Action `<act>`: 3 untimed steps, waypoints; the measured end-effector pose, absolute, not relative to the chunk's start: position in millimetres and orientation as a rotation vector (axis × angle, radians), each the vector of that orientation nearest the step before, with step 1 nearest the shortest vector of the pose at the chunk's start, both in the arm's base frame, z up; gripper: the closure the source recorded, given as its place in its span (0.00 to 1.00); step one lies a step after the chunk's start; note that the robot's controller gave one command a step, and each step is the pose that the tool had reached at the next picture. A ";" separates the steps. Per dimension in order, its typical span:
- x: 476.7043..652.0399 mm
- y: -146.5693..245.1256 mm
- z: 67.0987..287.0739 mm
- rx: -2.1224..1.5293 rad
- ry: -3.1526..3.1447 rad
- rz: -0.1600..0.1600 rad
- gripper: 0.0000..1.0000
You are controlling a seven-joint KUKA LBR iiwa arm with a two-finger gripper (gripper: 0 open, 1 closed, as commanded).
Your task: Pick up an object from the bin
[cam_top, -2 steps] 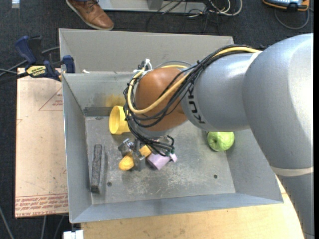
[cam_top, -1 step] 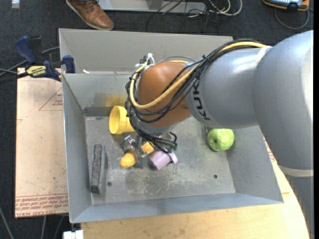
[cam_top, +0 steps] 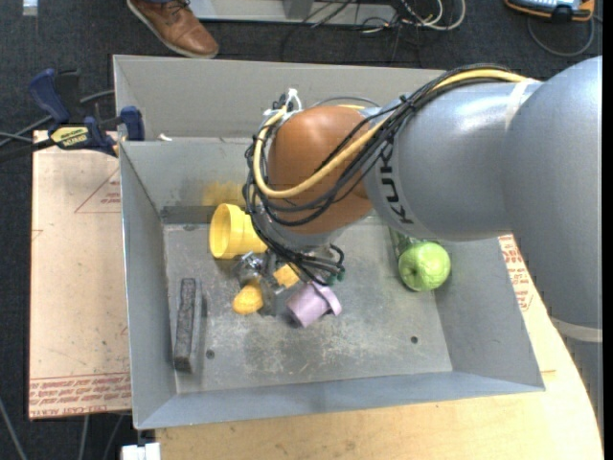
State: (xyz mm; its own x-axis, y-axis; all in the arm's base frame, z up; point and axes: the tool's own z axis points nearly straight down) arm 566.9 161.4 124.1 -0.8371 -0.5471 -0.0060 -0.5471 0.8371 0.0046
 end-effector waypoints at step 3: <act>568.4 162.0 156.8 -0.892 3.002 0.010 1.00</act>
Offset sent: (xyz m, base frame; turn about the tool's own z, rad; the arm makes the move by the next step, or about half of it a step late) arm 0.0002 -0.0001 0.0410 0.0000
